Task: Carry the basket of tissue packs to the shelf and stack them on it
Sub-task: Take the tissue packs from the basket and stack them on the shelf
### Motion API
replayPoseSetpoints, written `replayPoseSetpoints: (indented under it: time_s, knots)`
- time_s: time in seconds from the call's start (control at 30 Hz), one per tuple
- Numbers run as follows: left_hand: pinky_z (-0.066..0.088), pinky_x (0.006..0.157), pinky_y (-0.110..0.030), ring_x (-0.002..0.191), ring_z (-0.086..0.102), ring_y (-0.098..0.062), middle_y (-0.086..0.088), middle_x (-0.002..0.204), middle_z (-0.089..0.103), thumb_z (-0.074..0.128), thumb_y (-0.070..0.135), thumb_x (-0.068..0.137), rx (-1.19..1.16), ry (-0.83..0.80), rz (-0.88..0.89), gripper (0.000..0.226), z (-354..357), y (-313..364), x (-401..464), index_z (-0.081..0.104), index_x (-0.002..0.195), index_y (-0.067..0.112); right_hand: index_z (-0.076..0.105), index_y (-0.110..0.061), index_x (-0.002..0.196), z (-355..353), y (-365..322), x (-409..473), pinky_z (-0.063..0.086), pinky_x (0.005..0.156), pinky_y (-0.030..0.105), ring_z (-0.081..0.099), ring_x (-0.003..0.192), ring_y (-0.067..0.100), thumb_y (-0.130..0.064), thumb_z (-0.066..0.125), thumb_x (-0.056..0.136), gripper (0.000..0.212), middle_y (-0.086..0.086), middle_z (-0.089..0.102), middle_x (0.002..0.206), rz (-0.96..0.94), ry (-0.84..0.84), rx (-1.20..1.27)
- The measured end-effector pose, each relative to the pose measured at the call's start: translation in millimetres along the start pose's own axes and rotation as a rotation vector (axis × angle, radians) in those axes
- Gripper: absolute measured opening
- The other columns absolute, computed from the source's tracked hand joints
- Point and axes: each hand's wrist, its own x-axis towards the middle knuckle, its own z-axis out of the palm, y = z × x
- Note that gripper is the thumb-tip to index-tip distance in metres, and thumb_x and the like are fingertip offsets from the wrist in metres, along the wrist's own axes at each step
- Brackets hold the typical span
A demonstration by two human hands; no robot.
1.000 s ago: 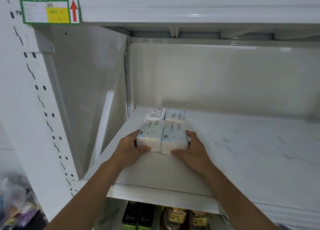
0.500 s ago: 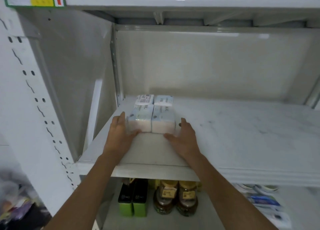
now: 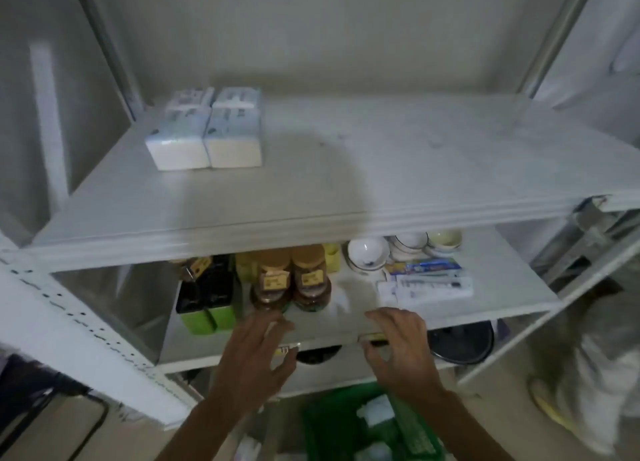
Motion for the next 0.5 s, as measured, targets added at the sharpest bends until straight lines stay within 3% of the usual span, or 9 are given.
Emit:
replayPoseSetpoints:
  time_s: [0.13, 0.23, 0.33, 0.5]
  knots:
    - [0.043, 0.098, -0.036, 0.109, 0.062, -0.028, -0.007, 0.111, 0.069, 0.071, 0.037, 0.085, -0.078, -0.246, -0.032, 0.030, 61, 27, -18, 0.075, 0.104, 0.013, 0.065, -0.010, 0.132, 12, 47, -65, 0.053, 0.097, 0.053, 0.066, 0.115, 0.035, -0.030, 0.078, 0.081, 0.057, 0.011, 0.069, 0.126, 0.263, -0.137, 0.037]
    - [0.045, 0.090, -0.038, 0.101, 0.064, -0.028, -0.007, 0.103, 0.070, 0.069, 0.038, 0.085, -0.128, -0.420, -0.086, 0.028, 105, 43, -29, 0.076, 0.095, 0.013, 0.062, -0.007, 0.131, 26, 75, -108, 0.058, 0.088, 0.052, 0.069, 0.105, 0.038, -0.018, 0.082, 0.079, 0.057, 0.016, 0.070, 0.119, 0.439, -0.153, 0.090]
    - [0.048, 0.081, -0.038, 0.092, 0.068, -0.032, -0.007, 0.098, 0.070, 0.060, 0.044, 0.086, -0.137, -0.676, -0.190, 0.038, 148, 59, -44, 0.076, 0.097, 0.012, 0.066, 0.001, 0.127, 44, 100, -150, 0.059, 0.079, 0.052, 0.068, 0.098, 0.044, -0.019, 0.071, 0.079, 0.052, 0.022, 0.068, 0.114, 0.615, -0.301, 0.116]
    - [0.044, 0.105, -0.041, 0.121, 0.061, -0.033, -0.015, 0.128, 0.068, 0.072, 0.040, 0.094, -0.195, -0.856, -0.329, 0.046, 221, 69, -80, 0.071, 0.124, 0.006, 0.059, -0.005, 0.137, 88, 148, -211, 0.053, 0.094, 0.046, 0.057, 0.123, 0.041, -0.014, 0.078, 0.083, 0.058, 0.020, 0.058, 0.134, 0.825, -0.502, 0.129]
